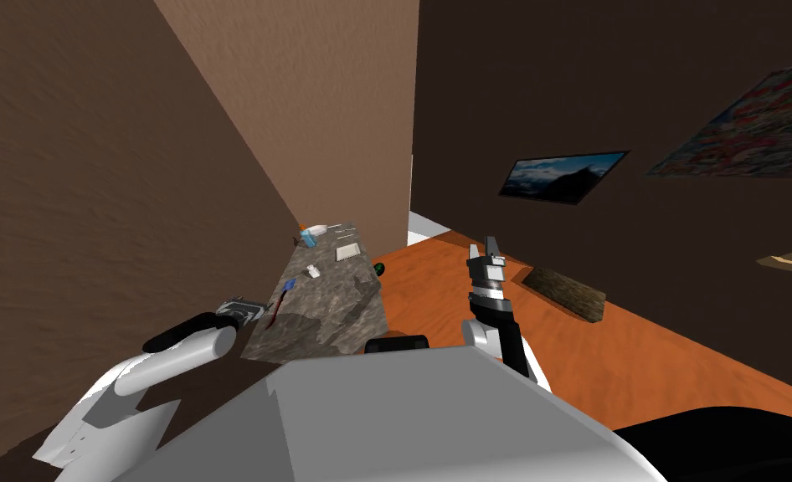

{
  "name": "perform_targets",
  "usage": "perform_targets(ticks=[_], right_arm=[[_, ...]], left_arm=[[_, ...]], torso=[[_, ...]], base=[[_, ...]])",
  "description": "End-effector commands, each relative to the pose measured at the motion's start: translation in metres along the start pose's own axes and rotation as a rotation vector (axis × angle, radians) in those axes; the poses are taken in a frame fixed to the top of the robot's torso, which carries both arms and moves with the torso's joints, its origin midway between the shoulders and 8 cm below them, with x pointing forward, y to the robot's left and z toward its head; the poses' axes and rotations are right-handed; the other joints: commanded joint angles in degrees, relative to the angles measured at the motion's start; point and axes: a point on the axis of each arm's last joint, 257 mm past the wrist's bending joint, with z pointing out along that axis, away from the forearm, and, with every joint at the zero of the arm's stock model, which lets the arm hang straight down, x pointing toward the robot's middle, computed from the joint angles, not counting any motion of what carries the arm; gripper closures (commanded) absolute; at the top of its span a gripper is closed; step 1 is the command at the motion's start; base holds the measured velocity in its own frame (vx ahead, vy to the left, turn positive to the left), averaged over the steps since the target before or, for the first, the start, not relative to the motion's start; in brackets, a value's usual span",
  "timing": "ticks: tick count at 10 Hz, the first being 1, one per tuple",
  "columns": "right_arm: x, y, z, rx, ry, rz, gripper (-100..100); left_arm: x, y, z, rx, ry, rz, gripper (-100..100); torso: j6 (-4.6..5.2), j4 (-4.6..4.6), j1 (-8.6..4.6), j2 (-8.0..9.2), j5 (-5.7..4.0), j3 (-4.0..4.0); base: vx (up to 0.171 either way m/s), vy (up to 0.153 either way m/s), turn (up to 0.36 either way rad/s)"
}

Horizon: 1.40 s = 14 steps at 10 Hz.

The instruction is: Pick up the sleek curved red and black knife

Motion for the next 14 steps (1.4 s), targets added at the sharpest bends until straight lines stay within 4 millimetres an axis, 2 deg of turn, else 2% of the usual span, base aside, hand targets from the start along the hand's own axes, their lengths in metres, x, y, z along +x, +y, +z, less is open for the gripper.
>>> perform_targets(ticks=[1, 2, 3, 4, 7, 9, 10, 14], right_arm=[[0.000, 0.000, 0.000, 0.000, 0.000, 0.000, 0], [0.000, 0.000, 0.000, 0.000, 0.000, 0.000, 0], [0.000, 0.000, 0.000, 0.000, 0.000, 0.000, 0], [0.000, 0.000, 0.000, 0.000, 0.000, 0.000, 0], [0.000, 0.000, 0.000, 0.000, 0.000, 0.000, 0], [0.000, 0.000, 0.000, 0.000, 0.000, 0.000, 0], [0.000, 0.000, 0.000, 0.000, 0.000, 0.000, 0], [0.000, 0.000, 0.000, 0.000, 0.000, 0.000, 0]], left_arm=[[-0.012, 0.001, 0.003, -0.025, -0.043, -0.042, -100], [-0.013, 0.002, 0.003, -0.028, -0.048, -0.042, -100], [-0.029, -0.002, 0.003, -0.044, -0.091, -0.115, -100], [-0.033, 0.002, 0.002, -0.056, -0.107, -0.115, -100], [-0.063, -0.003, 0.000, -0.088, -0.194, -0.256, -100], [-0.069, 0.004, -0.002, -0.109, -0.224, -0.263, -100], [-0.082, 0.001, -0.005, -0.119, -0.261, -0.335, -100], [-0.110, 0.006, -0.015, -0.161, -0.364, -0.470, -100]], torso=[[0.00, 0.00, 0.00, 0.00, 0.00, 0.00], [0.00, 0.00, -0.01, -0.03, 0.00, -0.01], [-0.02, -0.01, -0.04, -0.06, 0.00, -0.03], [0.01, -0.01, -0.01, -0.03, 0.00, -0.02], [-0.01, 0.00, -0.01, -0.03, 0.01, -0.01], [-0.02, -0.01, 0.00, -0.04, 0.01, -0.02], [-0.03, -0.01, -0.05, -0.07, 0.00, -0.04], [-0.01, 0.00, 0.00, -0.04, 0.01, -0.02]], base=[[-0.016, 0.009, -0.106], [-0.004, 0.004, -0.021], [-0.020, 0.013, -0.132], [-0.022, 0.021, -0.112], [-0.020, 0.012, -0.148], [-0.007, 0.008, -0.037], [-0.016, 0.013, -0.103], [-0.017, 0.013, -0.140]])
